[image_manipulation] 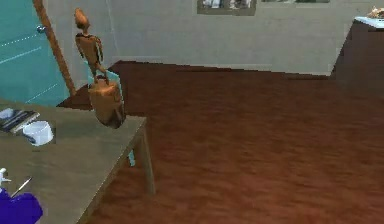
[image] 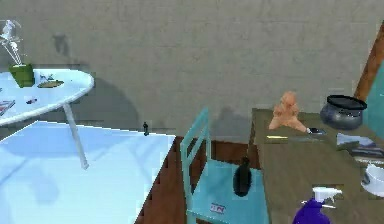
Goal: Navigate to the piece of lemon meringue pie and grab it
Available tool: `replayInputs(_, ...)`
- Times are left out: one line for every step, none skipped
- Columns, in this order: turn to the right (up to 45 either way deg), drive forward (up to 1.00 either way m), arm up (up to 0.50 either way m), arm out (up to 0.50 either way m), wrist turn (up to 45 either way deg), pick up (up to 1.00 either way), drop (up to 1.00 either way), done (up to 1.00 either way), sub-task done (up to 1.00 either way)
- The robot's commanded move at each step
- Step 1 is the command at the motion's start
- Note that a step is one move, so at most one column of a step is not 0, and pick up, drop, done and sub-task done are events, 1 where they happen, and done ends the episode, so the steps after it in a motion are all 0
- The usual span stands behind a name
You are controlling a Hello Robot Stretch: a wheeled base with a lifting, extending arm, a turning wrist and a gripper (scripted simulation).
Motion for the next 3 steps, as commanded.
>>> replayInputs(-45.0, 0.00, 0.00, 0.00, 0.0, 0.00, 0.00, 0.00, 0.00)
replayInputs(-30.0, 0.00, 0.00, 0.00, 0.0, 0.00, 0.00, 0.00, 0.00)
replayInputs(0.0, 0.25, 0.00, 0.00, 0.0, 0.00, 0.00, 0.00, 0.00)
